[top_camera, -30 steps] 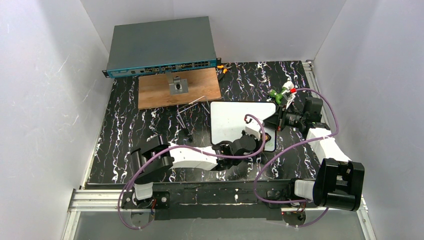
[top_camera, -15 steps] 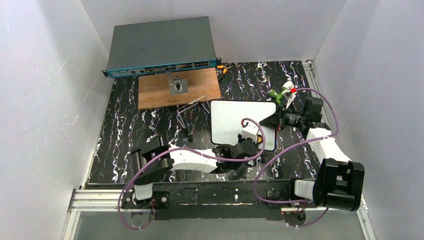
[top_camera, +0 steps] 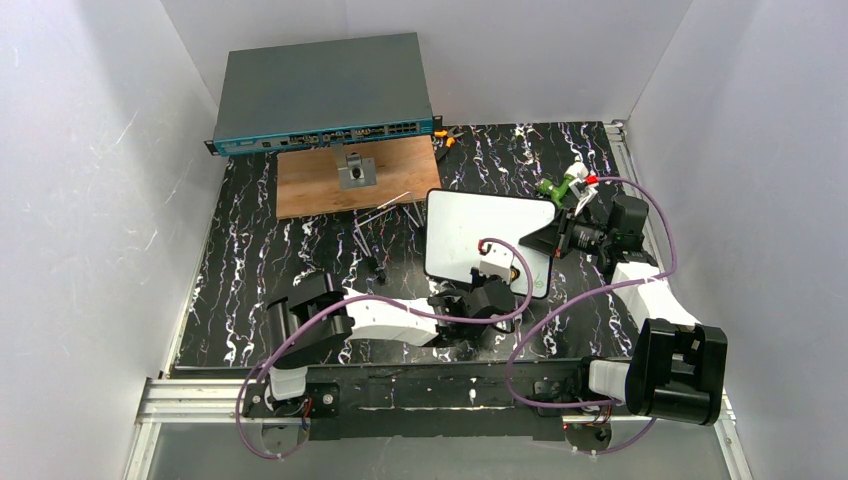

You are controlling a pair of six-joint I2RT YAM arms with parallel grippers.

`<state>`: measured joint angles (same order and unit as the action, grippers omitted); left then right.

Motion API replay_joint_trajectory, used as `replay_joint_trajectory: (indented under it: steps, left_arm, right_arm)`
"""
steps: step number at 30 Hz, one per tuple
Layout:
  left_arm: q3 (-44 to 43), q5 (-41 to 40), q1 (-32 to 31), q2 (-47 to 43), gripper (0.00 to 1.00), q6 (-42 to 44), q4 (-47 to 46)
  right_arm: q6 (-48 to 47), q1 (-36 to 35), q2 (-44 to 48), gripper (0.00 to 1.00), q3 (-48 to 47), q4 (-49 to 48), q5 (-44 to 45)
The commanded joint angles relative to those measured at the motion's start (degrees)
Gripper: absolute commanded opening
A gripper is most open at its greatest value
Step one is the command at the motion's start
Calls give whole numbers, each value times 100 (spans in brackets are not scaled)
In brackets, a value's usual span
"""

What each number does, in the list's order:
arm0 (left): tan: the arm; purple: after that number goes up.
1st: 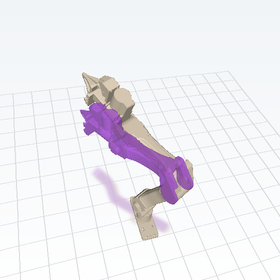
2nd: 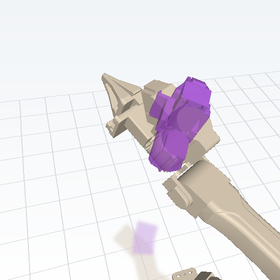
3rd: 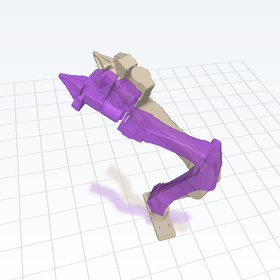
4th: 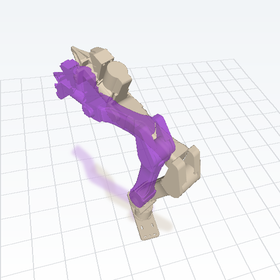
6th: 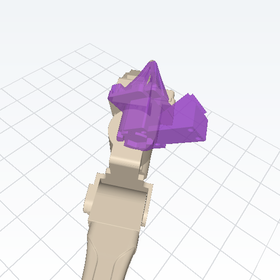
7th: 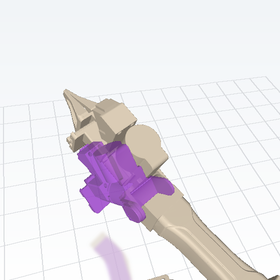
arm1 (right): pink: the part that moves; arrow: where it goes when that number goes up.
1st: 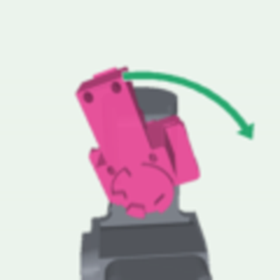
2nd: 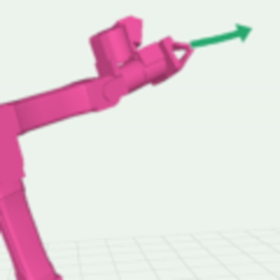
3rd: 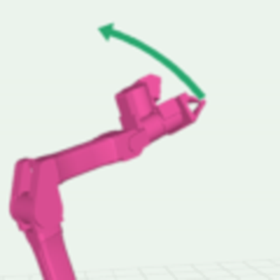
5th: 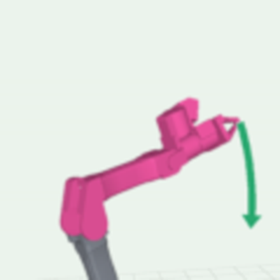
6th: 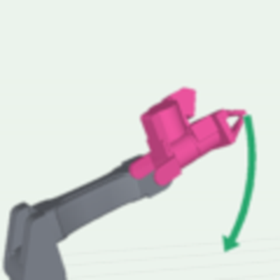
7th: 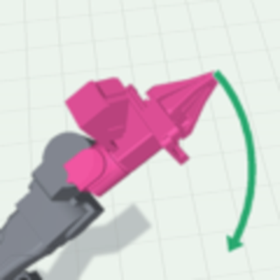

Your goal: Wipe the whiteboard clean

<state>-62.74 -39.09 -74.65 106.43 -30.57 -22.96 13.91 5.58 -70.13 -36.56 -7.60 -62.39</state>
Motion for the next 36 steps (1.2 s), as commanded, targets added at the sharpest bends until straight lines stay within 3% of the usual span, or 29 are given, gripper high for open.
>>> replay_joint_trajectory:
  steps: [1, 20, 28, 36]
  left_arm:
    - [-359, -101, 30, 252, 0, 24, -197]
    - [-611, 939, -115, 193, 0, -508, -508]
    - [-399, 92, -37, 38, 0, -579, 278]
    - [-8, -519, 500, -99, 0, -1149, 1154]
  right_arm:
    - [1153, -95, 158, 1, 69, -598, -630]
    - [1126, -123, 95, 1, 88, -525, -561]
    - [994, -127, 96, 1, 47, -434, -574]
    - [844, -125, 135, 1, 6, -291, -555]
